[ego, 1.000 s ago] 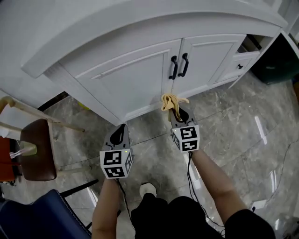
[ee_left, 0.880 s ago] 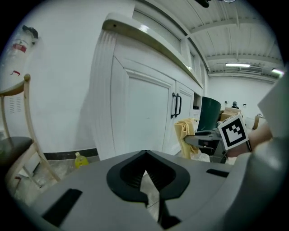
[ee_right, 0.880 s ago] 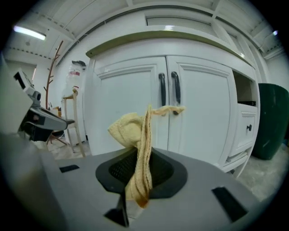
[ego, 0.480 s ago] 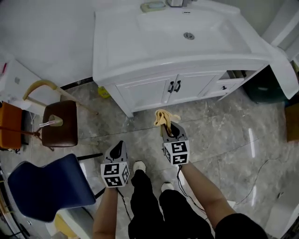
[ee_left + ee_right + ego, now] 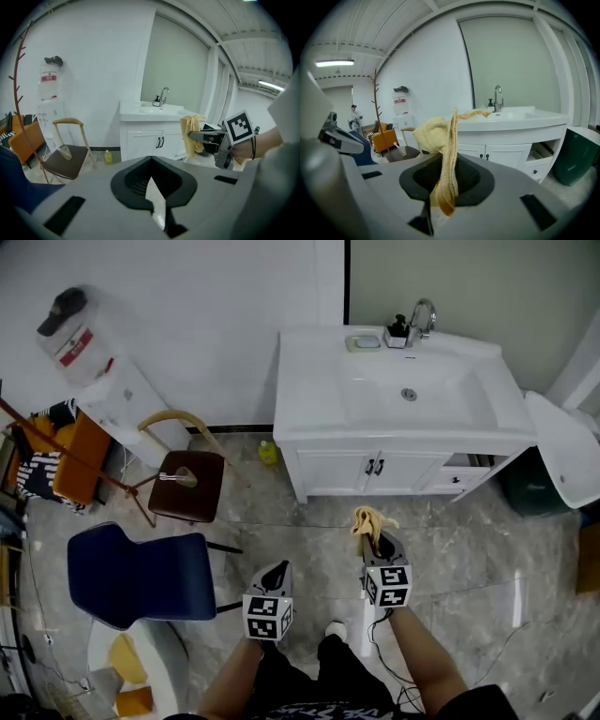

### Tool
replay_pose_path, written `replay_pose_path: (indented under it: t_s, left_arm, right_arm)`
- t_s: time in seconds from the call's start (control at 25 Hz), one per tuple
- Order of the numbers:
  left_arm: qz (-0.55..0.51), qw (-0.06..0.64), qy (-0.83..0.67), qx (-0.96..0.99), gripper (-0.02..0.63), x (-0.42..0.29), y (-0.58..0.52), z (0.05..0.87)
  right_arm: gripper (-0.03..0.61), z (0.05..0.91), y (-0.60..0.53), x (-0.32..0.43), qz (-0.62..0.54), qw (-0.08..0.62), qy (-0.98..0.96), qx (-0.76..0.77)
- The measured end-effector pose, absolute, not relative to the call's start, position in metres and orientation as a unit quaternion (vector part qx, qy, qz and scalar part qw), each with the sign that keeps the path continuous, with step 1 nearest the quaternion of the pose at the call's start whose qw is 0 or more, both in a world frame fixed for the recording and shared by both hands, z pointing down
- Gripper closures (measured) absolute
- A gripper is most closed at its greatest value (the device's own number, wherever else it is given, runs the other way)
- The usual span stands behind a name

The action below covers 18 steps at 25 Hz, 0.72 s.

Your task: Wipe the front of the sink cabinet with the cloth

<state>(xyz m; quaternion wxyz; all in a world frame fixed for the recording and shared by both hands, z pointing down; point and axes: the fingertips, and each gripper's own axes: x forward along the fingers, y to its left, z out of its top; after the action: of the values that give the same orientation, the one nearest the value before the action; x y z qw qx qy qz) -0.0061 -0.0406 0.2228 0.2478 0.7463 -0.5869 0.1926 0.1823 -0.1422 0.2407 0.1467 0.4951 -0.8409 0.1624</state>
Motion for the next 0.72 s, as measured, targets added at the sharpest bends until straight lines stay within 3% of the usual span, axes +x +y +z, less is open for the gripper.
replay_pose_path:
  t_s: [0.16,0.36,0.72]
  left_arm:
    - [0.163,0.26,-0.578,0.756,0.6,0.005,-0.024,0.192]
    - [0.159,0.228,-0.546,0.791,0.6,-0.016,-0.007,0.159]
    - [0.148,0.205,-0.49,0.834,0.6,-0.113,0.056,0.137]
  right_arm:
    - [0.495,0.198,-0.124,0.203,0.138,0.143,-0.827,0.525]
    - [0.495,0.162,-0.092,0.189,0.125,0.124,-0.804,0.568]
    - [0.495,0.134,0.008,0.128,0.12,0.111,-0.74,0.652]
